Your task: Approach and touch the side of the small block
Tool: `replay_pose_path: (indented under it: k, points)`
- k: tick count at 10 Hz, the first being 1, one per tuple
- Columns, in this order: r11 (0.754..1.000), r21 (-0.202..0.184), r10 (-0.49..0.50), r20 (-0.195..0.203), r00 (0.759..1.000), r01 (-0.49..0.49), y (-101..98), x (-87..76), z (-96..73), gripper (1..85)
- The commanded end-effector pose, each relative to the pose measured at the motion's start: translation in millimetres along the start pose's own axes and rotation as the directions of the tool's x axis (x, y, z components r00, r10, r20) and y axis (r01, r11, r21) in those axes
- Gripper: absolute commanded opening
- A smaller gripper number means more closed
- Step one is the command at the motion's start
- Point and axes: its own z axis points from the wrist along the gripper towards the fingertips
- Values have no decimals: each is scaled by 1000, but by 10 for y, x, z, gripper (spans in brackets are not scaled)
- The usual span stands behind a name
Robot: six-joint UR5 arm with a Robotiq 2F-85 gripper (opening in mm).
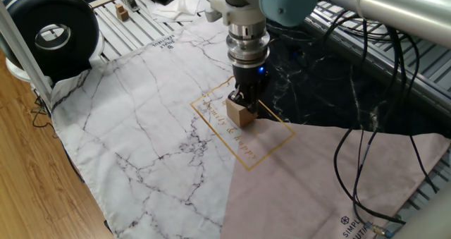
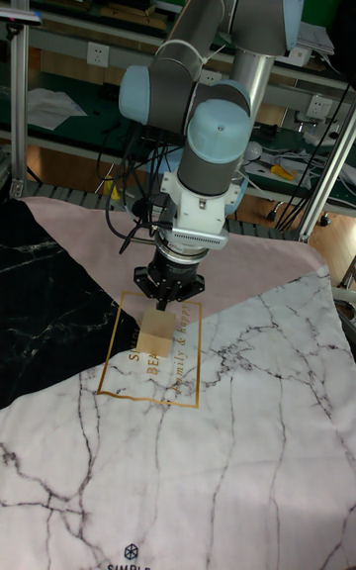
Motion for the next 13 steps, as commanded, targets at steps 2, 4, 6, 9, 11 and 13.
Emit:
replay_pose_path:
  k: [2, 4, 6, 9, 11, 13]
  points:
    - [1000, -5, 2, -4, 1000, -2, -13, -39, -66, 10]
    - [1000, 7, 1, -3, 1000, -1, -53, -47, -70, 10]
    - [1000, 6, 4, -8, 1000, -4, -45, -34, -67, 10]
    - [998, -47, 33, -39, 999, -35, 100, 49, -75, 10]
    - [996, -46, 73, -74, 995, -76, 138, 160, -158, 10]
    - [992, -40, 115, -38, 993, -117, 165, 83, -268, 10]
